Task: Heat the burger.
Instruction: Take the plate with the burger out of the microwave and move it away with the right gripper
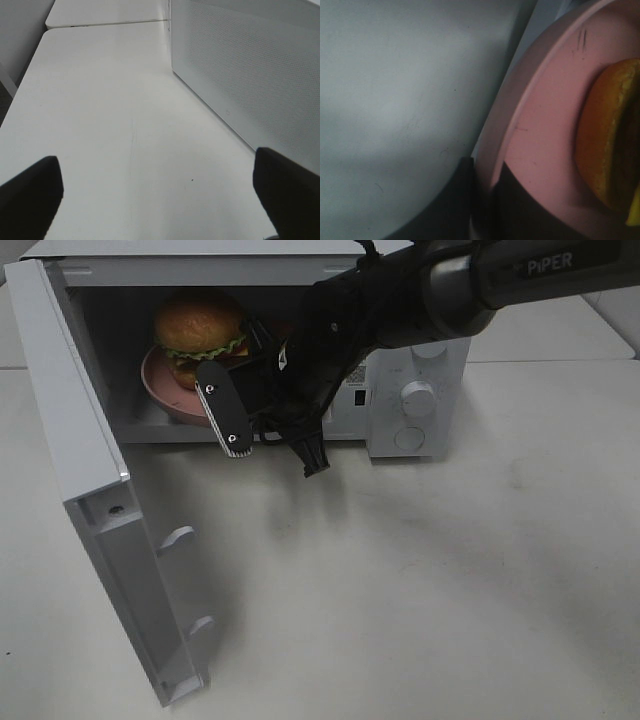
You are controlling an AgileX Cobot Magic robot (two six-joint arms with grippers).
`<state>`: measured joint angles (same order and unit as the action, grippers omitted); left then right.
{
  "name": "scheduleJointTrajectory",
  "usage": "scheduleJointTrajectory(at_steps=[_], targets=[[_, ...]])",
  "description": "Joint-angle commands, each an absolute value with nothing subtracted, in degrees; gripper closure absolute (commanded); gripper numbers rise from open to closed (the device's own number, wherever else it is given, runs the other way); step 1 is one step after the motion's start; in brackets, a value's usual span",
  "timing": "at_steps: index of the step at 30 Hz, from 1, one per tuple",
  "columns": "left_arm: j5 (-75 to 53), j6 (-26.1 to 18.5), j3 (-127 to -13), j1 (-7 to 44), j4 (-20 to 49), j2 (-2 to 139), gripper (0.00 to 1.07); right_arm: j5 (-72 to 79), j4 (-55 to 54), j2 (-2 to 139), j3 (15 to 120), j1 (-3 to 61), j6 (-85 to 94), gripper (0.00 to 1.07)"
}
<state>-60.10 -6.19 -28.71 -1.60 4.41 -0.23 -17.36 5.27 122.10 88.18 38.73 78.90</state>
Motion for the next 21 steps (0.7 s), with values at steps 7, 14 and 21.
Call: scheduleJointTrajectory(at_steps=[7, 14, 21], targets=[[-59.5, -6.2, -28.6, -1.4, 4.4, -1.4, 0.09, -11.5, 3.7, 116.4, 82.8, 38.7, 79.9, 1.07], [-59.5, -6.2, -28.6, -1.4, 4.4, -1.4, 0.09, -11.3, 0.9, 113.5, 78.7, 38.7, 79.9, 1.07], [-59.5, -6.2, -28.6, -1.4, 4.4, -1.4, 0.09, -10.6, 0.0, 110.1, 74.0, 38.7, 79.9, 1.07]])
